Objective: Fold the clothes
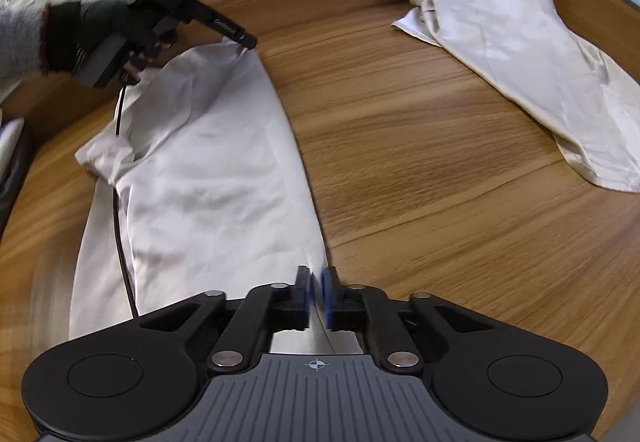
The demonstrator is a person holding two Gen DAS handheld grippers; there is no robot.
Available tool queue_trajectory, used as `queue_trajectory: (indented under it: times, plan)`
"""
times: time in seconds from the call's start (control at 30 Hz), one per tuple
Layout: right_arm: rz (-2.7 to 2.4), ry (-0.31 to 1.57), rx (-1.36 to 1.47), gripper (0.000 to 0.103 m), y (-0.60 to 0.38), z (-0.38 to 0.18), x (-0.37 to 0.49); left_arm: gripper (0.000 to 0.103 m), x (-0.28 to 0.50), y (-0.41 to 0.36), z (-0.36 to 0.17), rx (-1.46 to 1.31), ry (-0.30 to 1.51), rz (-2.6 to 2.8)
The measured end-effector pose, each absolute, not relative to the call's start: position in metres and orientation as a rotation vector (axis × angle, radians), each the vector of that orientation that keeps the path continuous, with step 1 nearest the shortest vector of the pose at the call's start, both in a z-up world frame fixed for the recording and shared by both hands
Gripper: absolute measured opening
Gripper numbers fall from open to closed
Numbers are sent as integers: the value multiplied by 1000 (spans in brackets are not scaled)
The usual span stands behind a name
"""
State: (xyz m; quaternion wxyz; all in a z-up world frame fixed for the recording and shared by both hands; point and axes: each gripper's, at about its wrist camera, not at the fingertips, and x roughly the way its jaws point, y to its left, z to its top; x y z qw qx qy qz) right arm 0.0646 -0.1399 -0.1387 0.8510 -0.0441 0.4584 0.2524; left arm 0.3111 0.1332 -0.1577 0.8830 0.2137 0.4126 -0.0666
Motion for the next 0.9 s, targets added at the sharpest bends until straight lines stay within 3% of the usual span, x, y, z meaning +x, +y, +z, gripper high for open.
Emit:
queue_trajectory:
  times: [0.07, 0.1, 0.27, 0.7, 0.8, 0.9]
  plan:
    - [525, 961, -95, 3, -139, -138, 63, 27, 313, 132, -160, 467, 843, -133]
    - [520, 961, -92, 3, -139, -138, 63, 4, 314, 132, -161, 479, 835, -131]
    - [504, 962, -65, 3, -141, -140, 64, 4, 313, 136, -153, 431, 744, -36]
    - [482, 941, -66, 4, -145, -135, 57, 5, 326, 177, -131, 90, 771, 48]
    - [488, 925, -66, 8, -144, -124, 55, 6, 315, 186, -121, 34, 787, 22]
    - [509, 913, -68, 20, -144, -110, 49, 14, 299, 198, -110, -29, 811, 8]
